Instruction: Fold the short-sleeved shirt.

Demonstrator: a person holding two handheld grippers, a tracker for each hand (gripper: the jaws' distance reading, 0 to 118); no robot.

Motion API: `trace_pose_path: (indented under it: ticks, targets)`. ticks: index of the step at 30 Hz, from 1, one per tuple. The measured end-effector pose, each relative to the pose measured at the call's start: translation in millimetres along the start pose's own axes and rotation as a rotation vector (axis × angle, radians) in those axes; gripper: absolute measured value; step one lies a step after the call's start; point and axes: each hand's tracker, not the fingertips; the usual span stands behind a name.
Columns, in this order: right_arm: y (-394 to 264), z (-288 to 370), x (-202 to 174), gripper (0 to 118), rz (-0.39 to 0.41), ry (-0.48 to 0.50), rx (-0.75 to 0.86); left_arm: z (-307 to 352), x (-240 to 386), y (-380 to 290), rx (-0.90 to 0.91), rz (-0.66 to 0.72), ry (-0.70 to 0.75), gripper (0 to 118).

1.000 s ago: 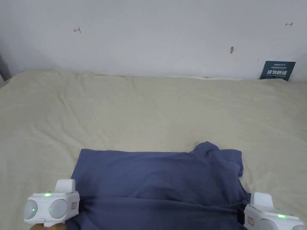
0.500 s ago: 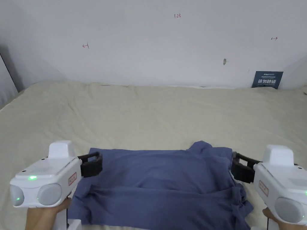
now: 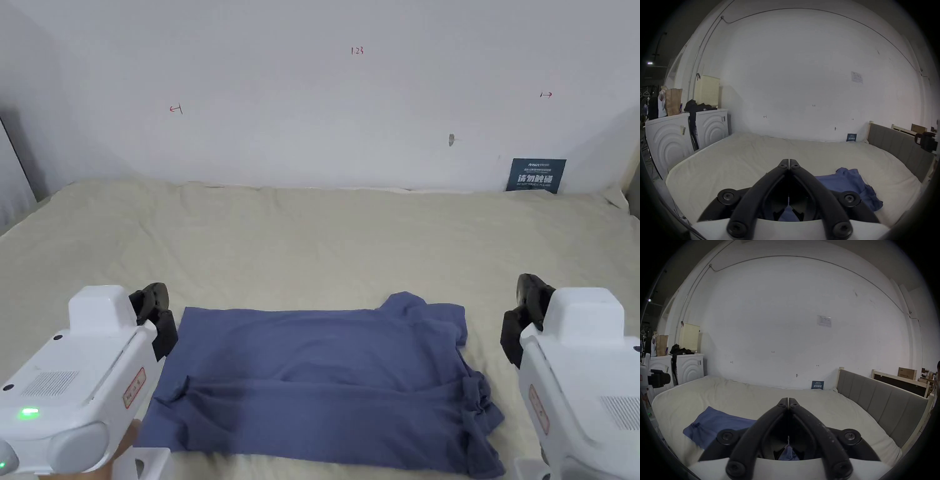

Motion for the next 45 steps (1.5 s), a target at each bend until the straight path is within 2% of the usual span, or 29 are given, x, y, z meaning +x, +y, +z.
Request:
trace_pose_path:
  ticks: [4, 8, 12, 14, 15, 17, 19, 20, 24, 25, 26, 27, 28, 30, 31, 32, 34, 35, 36, 37, 40, 41, 45]
  targets:
    - [-1, -3, 2, 1, -0.004, -0.006, 0.001, -8, -15, -4, -0.078, 0.018, 0.016, 0]
    - [-7, -10, 4, 1, -0.017, 0.001, -0.03, -36, -36, -21, -0.296, 0.04, 0.021, 0]
    - [-16, -17, 5, 1, -0.018, 0.003, -0.066, -65, -61, -54, -0.452, 0.121, 0.013, 0]
    - [-22, -23, 5, 1, -0.016, 0.002, -0.087, -78, -72, -74, -0.527, 0.14, 0.033, 7]
    - [-24, -26, 5, 1, -0.013, 0.001, -0.098, -85, -77, -83, -0.569, 0.136, 0.04, 17]
    - [-30, -34, 4, 1, -0.004, -0.001, -0.124, -99, -85, -102, -0.652, 0.128, 0.063, 67]
    - [-36, -41, 5, 1, -0.003, 0.0, -0.143, -111, -89, -120, -0.707, 0.115, 0.107, 107]
    - [-39, -45, 5, 1, -0.002, 0.0, -0.156, -116, -91, -129, -0.728, 0.111, 0.125, 110]
    - [-52, -61, 4, 2, 0.006, -0.009, -0.208, -131, -97, -158, -0.815, 0.121, 0.154, 108]
    - [-56, -65, 4, 2, 0.001, -0.009, -0.222, -135, -98, -167, -0.854, 0.12, 0.159, 99]
    - [-59, -69, 5, 2, -0.003, -0.008, -0.232, -138, -99, -174, -0.881, 0.123, 0.163, 83]
    - [-63, -71, 6, 2, -0.006, -0.009, -0.241, -140, -100, -180, -0.888, 0.124, 0.157, 57]
    - [-66, -75, 6, 2, -0.004, -0.012, -0.253, -142, -100, -185, -0.889, 0.128, 0.151, 40]
    - [-74, -81, 7, 2, -0.002, -0.017, -0.283, -139, -97, -191, -0.886, 0.14, 0.147, 36]
    - [-79, -84, 10, 3, -0.009, -0.017, -0.304, -136, -95, -187, -0.858, 0.132, 0.153, 12]
    - [-85, -87, 11, 3, -0.024, -0.018, -0.331, -135, -94, -186, -0.847, 0.13, 0.149, 6]
    - [-100, -94, 15, 8, -0.057, -0.024, -0.39, -134, -91, -180, -0.831, 0.181, 0.068, 7]
    - [-109, -99, 17, 19, -0.067, -0.02, -0.435, -136, -90, -177, -0.842, 0.157, 0.091, 7]
    - [-119, -104, 19, 35, -0.079, -0.019, -0.479, -134, -88, -174, -0.818, 0.127, 0.08, 7]
    - [-132, -111, 20, 59, -0.093, -0.017, -0.536, -131, -85, -166, -0.783, 0.095, 0.077, 7]
    - [-170, -129, 21, 106, -0.076, -0.003, -0.707, -126, -85, -148, -0.75, 0.1, 0.054, 7]
    - [-183, -132, 20, 109, -0.085, 0.004, -0.731, -124, -85, -144, -0.74, 0.104, 0.046, 7]
    - [-217, -138, 18, 104, -0.119, 0.019, -0.839, -121, -85, -133, -0.716, 0.085, 0.035, 7]
